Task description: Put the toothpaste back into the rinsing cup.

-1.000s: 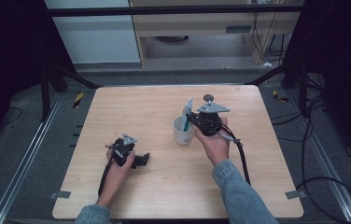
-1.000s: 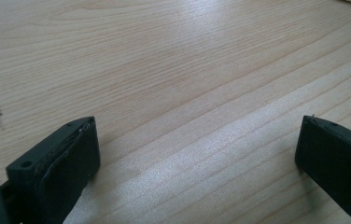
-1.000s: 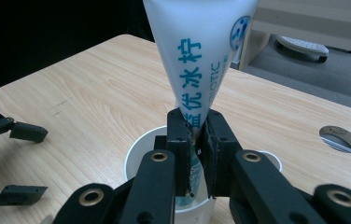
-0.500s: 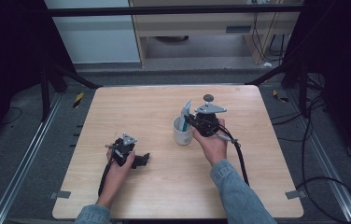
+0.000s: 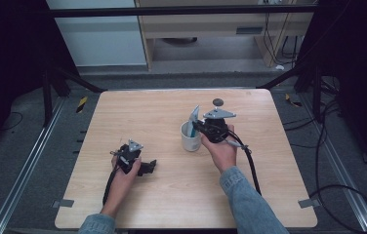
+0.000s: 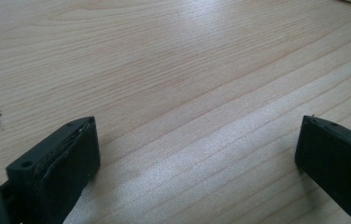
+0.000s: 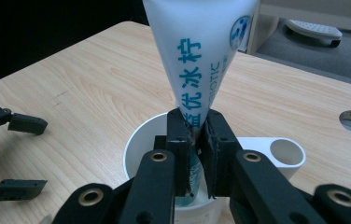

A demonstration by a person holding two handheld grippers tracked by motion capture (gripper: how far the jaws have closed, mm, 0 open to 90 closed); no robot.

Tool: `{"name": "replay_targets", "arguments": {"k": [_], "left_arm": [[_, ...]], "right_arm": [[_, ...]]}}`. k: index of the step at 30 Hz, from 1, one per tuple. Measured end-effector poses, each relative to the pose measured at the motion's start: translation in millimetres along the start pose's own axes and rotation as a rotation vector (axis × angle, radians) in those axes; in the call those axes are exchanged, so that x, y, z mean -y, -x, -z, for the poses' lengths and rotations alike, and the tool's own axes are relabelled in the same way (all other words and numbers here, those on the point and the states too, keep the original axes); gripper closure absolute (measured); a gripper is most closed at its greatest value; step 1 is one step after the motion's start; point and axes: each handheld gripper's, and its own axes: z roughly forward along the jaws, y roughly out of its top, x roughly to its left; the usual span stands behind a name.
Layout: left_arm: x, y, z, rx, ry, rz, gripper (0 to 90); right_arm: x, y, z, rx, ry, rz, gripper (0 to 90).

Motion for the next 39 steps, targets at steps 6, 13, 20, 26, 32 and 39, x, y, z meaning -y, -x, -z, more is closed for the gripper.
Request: {"name": "replay_targets", "arguments": {"k": [6, 13, 20, 26, 32, 39], "left_arm": [[0.0, 0.0, 0.0, 0.0, 0.0, 0.0, 0.0], [0.0, 0.0, 0.0, 0.0, 0.0, 0.0, 0.0], [0.0, 0.0, 0.0, 0.0, 0.0, 0.0, 0.0], [0.0, 0.0, 0.0, 0.0, 0.0, 0.0, 0.0], [0.0, 0.0, 0.0, 0.0, 0.0, 0.0, 0.0], [0.0, 0.0, 0.0, 0.0, 0.0, -0.001, 0.0]], "right_arm": [[1.0, -0.1, -1.0, -0.004, 0.002, -0.006, 82.1], [1.2, 9.4, -1.9, -0.013, 0.007, -0.066, 81.5], [2.2, 14.3, -1.6, -0.015, 0.011, -0.09, 81.1], [2.9, 14.3, -1.0, -0.009, 0.016, -0.081, 80.4], [3.6, 17.3, 0.5, -0.004, 0.018, -0.081, 79.5], [5.0, 19.6, 1.6, -0.001, 0.018, -0.085, 78.4]]}}
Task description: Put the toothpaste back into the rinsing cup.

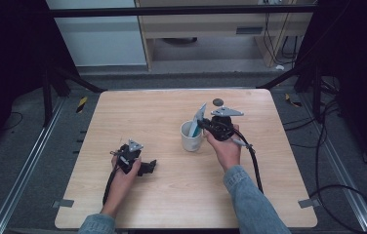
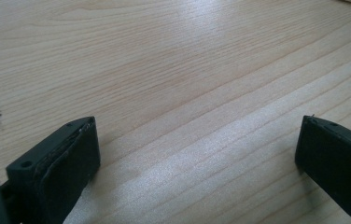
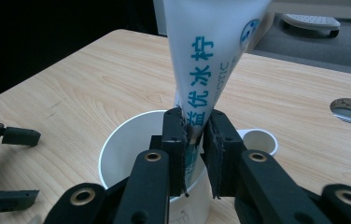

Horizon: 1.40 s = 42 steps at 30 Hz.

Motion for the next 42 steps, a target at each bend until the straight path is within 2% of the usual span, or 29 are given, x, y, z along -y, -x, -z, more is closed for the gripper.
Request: {"name": "replay_targets", "arguments": {"k": [27, 42], "left_arm": [[-0.2, 0.0, -0.2, 0.001, 0.0, -0.002, 0.0], [-0.2, 0.0, -0.2, 0.001, 0.0, -0.002, 0.0]], "right_arm": [[4.3, 4.1, 5.9, 0.015, -0.013, 0.014, 73.5], [5.9, 6.8, 12.3, 0.025, -0.017, 0.013, 63.0]]}}
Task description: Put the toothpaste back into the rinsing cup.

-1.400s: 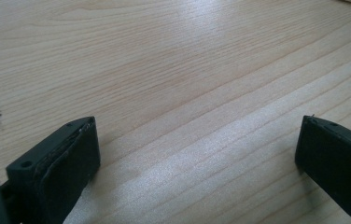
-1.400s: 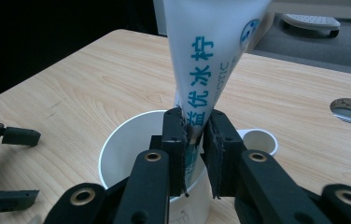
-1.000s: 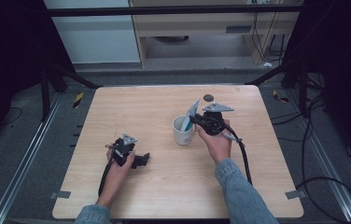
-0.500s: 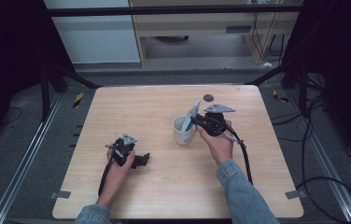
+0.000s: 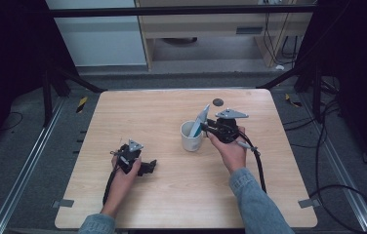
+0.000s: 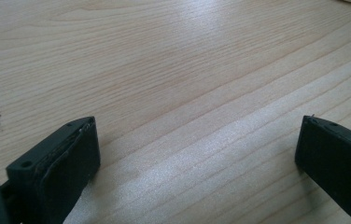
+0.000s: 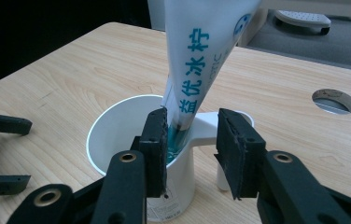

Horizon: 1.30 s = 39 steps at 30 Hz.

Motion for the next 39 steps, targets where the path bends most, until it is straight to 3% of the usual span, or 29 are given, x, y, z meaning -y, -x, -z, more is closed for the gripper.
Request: {"name": "replay_targets", "arguments": {"k": [6, 17, 27, 33, 39], "left_arm": [[0.0, 0.0, 0.0, 0.0, 0.0, 0.0, 0.0], [0.0, 0.0, -0.1, 0.0, 0.0, 0.0, 0.0], [-0.6, 0.5, -0.8, 0.001, 0.002, 0.001, 0.0], [-0.6, 0.4, -0.5, 0.0, 0.0, -0.002, 0.0], [0.0, 0.9, 0.1, 0.003, -0.001, -0.006, 0.0]], "right_arm": [[-1.1, -0.7, 4.5, 0.014, -0.002, 0.011, 57.1], [-4.2, -3.9, 14.0, 0.066, -0.034, 0.078, 40.1], [-4.0, -1.4, 19.2, 0.096, -0.118, 0.13, 14.4], [-2.6, -3.4, 23.0, 0.091, -0.167, 0.159, 8.6], [-3.3, -4.8, 28.6, 0.099, -0.172, 0.182, 7.5]]}}
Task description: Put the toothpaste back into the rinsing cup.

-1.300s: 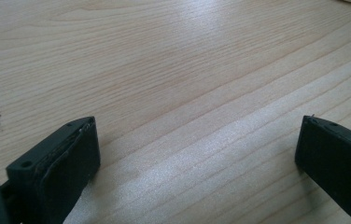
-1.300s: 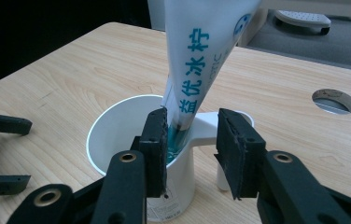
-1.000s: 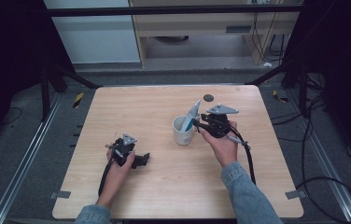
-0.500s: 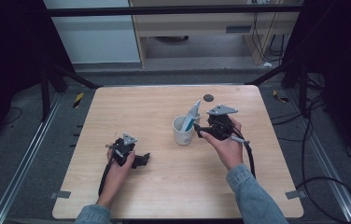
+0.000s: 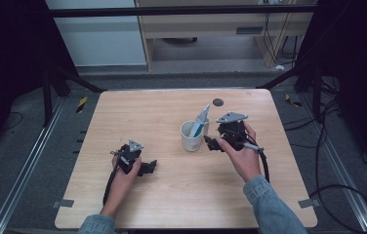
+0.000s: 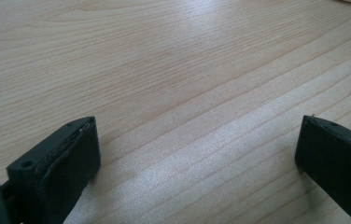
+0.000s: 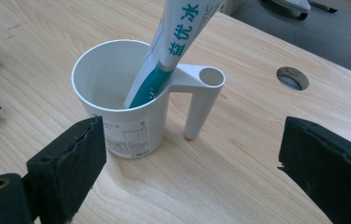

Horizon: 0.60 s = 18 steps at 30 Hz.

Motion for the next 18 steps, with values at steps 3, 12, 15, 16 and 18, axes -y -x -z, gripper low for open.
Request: {"name": "replay_targets", "arguments": {"k": [3, 12, 15, 16, 18], "left_arm": [[0.0, -0.1, 0.0, 0.0, 0.0, 0.0, 0.0], [-1.3, 0.7, -1.6, 0.0, 0.004, 0.005, 0.0], [-1.1, 1.0, -1.5, -0.001, 0.004, 0.006, 0.0], [-1.1, 1.1, -1.4, 0.0, 0.004, 0.006, 0.0], [-1.0, 1.1, -1.4, 0.0, 0.005, 0.005, 0.0]], "right_arm": [[0.9, 0.7, 4.0, 0.013, -0.01, 0.016, 8.6], [14.9, 7.6, 17.9, 0.061, -0.047, 0.094, 7.5], [25.3, 10.9, 22.7, 0.061, -0.045, 0.098, 7.7], [27.5, 11.7, 23.0, 0.056, -0.045, 0.098, 7.8], [30.6, 12.7, 23.0, 0.052, -0.046, 0.097, 7.8]]}}
